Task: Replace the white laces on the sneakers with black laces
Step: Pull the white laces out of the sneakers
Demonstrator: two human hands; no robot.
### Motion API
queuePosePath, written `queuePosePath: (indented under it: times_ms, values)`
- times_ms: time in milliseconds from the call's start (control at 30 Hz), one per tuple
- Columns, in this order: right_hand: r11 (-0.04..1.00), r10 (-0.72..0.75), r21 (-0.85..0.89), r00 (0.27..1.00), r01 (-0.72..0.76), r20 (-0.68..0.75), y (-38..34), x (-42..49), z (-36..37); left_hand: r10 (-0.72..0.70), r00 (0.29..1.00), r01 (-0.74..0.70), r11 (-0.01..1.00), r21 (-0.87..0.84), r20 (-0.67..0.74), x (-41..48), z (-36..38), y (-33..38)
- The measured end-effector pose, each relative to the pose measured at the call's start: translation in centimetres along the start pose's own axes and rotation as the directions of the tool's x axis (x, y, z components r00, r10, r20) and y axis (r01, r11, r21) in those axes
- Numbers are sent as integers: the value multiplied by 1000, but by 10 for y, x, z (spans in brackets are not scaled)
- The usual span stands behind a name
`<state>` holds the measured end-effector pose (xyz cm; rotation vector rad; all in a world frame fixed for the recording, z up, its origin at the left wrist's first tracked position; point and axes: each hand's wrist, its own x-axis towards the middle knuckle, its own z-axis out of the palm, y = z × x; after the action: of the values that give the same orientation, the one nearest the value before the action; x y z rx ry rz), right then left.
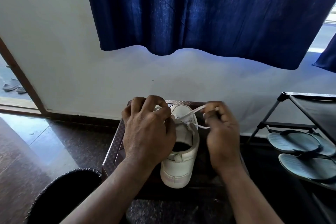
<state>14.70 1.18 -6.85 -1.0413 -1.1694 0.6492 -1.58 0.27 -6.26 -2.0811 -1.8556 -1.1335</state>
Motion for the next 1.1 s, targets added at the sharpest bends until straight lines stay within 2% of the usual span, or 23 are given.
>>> queuePosePath:
  times_ms: [33, 67, 100, 133, 167, 233, 267, 300, 367, 433, 467, 533, 600, 667, 700, 767, 833, 867, 933, 967, 1000, 1067, 1100]
  values:
    - [968, 116, 227, 992, -103, -40, -2, 4, -3, 1, 1000, -1, 1000, 4, 6, 0, 0, 0]
    - [872, 238, 447, 971, -199, -32, -5, 7, -4, 2, 1000, -2, 1000, 7, 10, 0, 0, 0]
    - [769, 325, 582, 946, -266, 3, -7, 9, -6, 3, 1000, -3, 1000, 8, 12, 0, 1, 0]
    - [720, 369, 625, 929, -302, 25, -7, 9, -7, 3, 1000, -3, 1000, 5, 12, 0, 1, -1]
    - [743, 377, 590, 926, -315, 20, -4, 9, -7, 2, 1000, -2, 1000, 1, 10, 0, 1, -1]
    - [932, 247, 282, 969, -229, -28, 3, 5, -4, -1, 1000, 1, 1000, -1, 8, 0, 1, -1]
    - [990, 131, 60, 991, -129, -19, 5, 2, -3, -1, 1000, 1, 1000, -1, 8, 0, 1, -1]
    - [989, 41, -141, 999, -37, 26, 6, 0, -2, -1, 1000, 1, 1000, -1, 6, 0, 1, -1]
    - [912, -26, -398, 984, 95, 174, 5, -2, -2, -4, 1000, 4, 1000, 2, 4, 0, 1, -1]
    - [772, -8, -598, 944, 217, 331, 6, -2, 0, -10, 1000, 10, 1000, 2, 2, 0, 1, -1]
    - [705, 8, -660, 927, 261, 375, 7, -4, 1, -11, 1000, 11, 1000, 1, 1, 0, 2, -1]
    - [703, -33, -657, 936, 271, 351, 11, -4, 2, -5, 1000, 5, 1000, -2, -2, 0, 2, -1]
    - [840, -98, -507, 974, 191, 206, 10, -5, 2, 3, 1000, -3, 1000, -6, -6, 0, 2, -1]
    - [989, 25, -148, 999, -20, 35, 4, -2, 1, 7, 1000, -7, 1000, -5, -2, 0, 2, -1]
    - [987, 135, 84, 991, -134, -7, -1, 0, -1, 6, 1000, -6, 1000, -3, 2, 0, 2, -1]
    - [852, 325, 423, 945, -309, 35, -6, 4, -5, 5, 1000, -5, 1000, 0, 4, 0, 2, -1]
    - [749, 402, 538, 911, -388, 97, -9, 2, -5, 6, 1000, -6, 1000, -6, 0, 0, 2, -1]
    - [754, 412, 521, 906, -400, 99, -9, 1, -2, 6, 1000, -6, 1000, -9, -3, 0, 2, -1]
    - [904, 324, 278, 944, -326, 53, -8, -4, 3, 5, 1000, -5, 1000, -10, -6, 0, 3, -2]
    - [972, 218, 79, 975, -220, 43, -8, -6, 5, 4, 1000, -5, 1000, -8, -5, 0, 3, -2]
    - [988, 100, -124, 993, -92, 62, -6, -7, 5, 5, 1000, -5, 1000, -6, -3, 0, 2, -1]
    - [869, -42, -475, 978, 136, 204, -3, -6, 3, 6, 1000, -6, 1000, -2, 3, 0, 2, -1]
    - [783, -38, -584, 955, 212, 295, -2, -7, 4, 2, 1000, -2, 1000, -2, 4, 0, 1, -1]
